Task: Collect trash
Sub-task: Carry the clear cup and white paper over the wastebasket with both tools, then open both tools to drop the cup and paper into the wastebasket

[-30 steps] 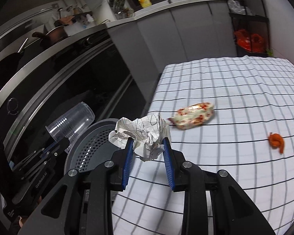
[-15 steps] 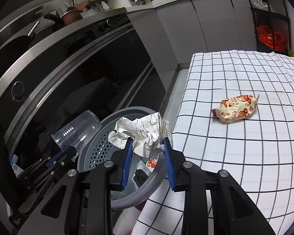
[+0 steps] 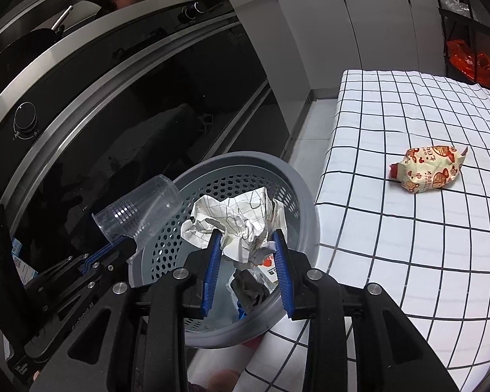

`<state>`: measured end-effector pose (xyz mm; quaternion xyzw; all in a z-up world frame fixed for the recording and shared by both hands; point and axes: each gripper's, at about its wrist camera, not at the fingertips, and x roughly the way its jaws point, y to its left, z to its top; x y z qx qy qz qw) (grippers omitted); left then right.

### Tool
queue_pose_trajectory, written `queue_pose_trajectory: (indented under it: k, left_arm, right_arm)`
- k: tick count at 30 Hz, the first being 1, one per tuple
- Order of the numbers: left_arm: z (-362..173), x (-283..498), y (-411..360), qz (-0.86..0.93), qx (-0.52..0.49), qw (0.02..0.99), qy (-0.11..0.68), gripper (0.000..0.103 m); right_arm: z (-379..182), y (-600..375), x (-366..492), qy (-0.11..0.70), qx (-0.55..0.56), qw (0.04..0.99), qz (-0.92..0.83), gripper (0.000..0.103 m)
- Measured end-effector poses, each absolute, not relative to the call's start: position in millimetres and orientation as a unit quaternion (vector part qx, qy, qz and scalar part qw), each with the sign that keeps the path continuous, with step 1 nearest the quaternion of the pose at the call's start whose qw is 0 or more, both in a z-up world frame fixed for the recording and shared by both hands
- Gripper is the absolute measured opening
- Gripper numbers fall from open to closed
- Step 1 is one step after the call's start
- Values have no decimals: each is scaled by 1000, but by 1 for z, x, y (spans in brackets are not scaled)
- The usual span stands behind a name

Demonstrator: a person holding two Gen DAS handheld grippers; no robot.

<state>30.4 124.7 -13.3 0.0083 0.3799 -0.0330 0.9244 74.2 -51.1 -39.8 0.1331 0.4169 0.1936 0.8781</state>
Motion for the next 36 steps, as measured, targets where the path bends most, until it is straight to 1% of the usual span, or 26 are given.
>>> queue_pose_trajectory:
  k: [10, 14, 16, 18, 27, 28, 31, 32, 33, 35, 36]
  left_arm:
    - [-22, 34, 126, -39, -3, 917, 397, 6]
    - [-23, 35, 126, -38, -4, 916, 400, 8]
    - [-23, 35, 126, -38, -4, 915, 401, 8]
    - [-23, 35, 126, -37, -6, 915, 401, 8]
    - [-23, 35, 128, -37, -12, 914, 404, 8]
    - [-23, 35, 128, -37, -13, 914, 403, 10]
    - [-22, 34, 129, -34, -14, 916, 400, 24]
    - [-21, 34, 129, -32, -14, 917, 398, 34]
    - [-20, 33, 130, -29, -15, 919, 394, 42]
    - [-18, 31, 131, -28, -17, 921, 388, 48]
    - [-17, 31, 131, -27, -17, 922, 386, 49]
  right_arm:
    - [-44, -42, 83, 426, 124, 873, 201, 31]
    - [-45, -42, 84, 426, 124, 873, 202, 34]
    - [-45, -43, 85, 425, 126, 873, 202, 40]
    - [-45, -45, 85, 421, 130, 875, 201, 56]
    - [-44, -51, 81, 414, 134, 878, 198, 57]
    - [-44, -52, 80, 413, 134, 879, 199, 57]
    - [-43, -53, 78, 412, 134, 879, 199, 57]
    - [-42, -54, 77, 412, 134, 879, 199, 57]
    - [-43, -54, 76, 413, 134, 879, 198, 57]
    - [-43, -55, 76, 413, 134, 879, 198, 57]
    - [-42, -55, 75, 413, 133, 879, 196, 57]
